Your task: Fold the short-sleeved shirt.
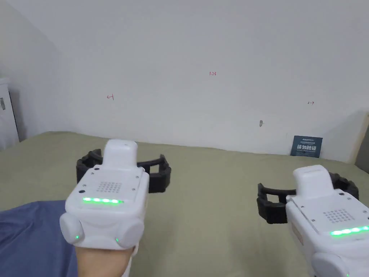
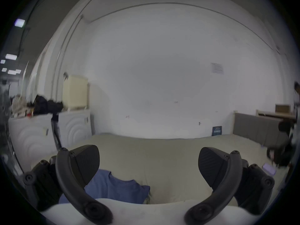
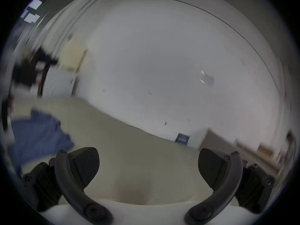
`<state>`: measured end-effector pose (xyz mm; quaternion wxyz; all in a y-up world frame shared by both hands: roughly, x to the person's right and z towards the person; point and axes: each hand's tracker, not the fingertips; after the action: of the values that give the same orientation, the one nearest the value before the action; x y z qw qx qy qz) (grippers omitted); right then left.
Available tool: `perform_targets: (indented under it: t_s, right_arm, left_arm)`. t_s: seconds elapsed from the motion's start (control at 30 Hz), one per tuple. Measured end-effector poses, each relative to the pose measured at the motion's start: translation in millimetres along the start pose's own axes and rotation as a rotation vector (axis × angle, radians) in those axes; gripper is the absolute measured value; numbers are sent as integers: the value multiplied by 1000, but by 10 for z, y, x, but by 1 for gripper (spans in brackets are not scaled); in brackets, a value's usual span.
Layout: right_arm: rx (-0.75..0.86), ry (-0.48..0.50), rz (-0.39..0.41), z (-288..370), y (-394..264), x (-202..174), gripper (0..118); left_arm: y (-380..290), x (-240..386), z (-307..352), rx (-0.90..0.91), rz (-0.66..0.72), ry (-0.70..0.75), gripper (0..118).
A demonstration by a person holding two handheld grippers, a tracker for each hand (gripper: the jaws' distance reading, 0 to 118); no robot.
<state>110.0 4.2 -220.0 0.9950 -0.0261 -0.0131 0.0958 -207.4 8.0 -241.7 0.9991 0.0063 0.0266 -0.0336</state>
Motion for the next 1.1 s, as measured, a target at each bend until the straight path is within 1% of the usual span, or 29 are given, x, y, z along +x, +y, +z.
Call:
perform_targets:
  t_s: [0.03,0.07,0.1,0.13,0.17,0.23,0.27,0.33,0.4,0.47,0.6,0.67,0.83,0.97,1.0,1.03,1.07,1.1]
  right_arm:
    - [4,-11,-60,27,-105,21,117]
    - [-8,13,-132,33,-216,55,117]
    - [-29,44,-186,30,-339,42,117]
    - [-65,48,-207,11,-421,60,117]
    - [-98,29,-204,-2,-470,65,117]
    - [-148,-76,-93,-21,-508,34,117]
    - [-136,-82,-73,-15,-512,54,117]
    - [-110,-45,-102,19,-490,113,117]
    - [-89,-50,-130,33,-454,124,117]
    - [-83,-56,-135,17,-422,147,117]
    - [-112,-59,-133,-6,-357,158,117]
    - [-96,-60,-138,32,-346,153,117]
    - [-74,-71,-121,35,-280,121,117]
    - [-80,-74,-107,19,-270,101,117]
    - [-83,-73,-109,19,-271,100,116]
    - [-84,-67,-112,25,-275,101,114]
    - [-83,-53,-120,43,-275,100,100]
    - [-80,-43,-115,56,-278,87,72]
  left_arm:
    - [-63,41,13,-34,-9,11,118]
    - [-130,82,19,-62,-16,24,118]
    - [-191,101,22,-80,-4,22,118]
    - [-244,93,17,-106,23,3,118]
    - [-270,85,7,-135,56,-16,118]
    - [-317,67,-38,-188,93,-51,118]
    - [-322,66,-66,-200,77,-48,118]
    - [-320,63,-71,-200,47,-17,118]
    - [-307,57,-68,-195,48,-13,118]
    - [-279,33,-67,-197,70,-16,118]
    - [-212,2,2,-174,97,-21,118]
    - [-173,-8,50,-158,101,-30,118]
    - [-132,-4,87,-138,36,3,118]
    - [-143,-42,150,-125,67,-20,118]
    - [-148,-27,165,-119,40,21,118]
    - [-160,-18,168,-122,13,51,118]
    - [-168,-19,169,-129,12,38,118]
    - [-183,-31,176,-129,12,23,109]
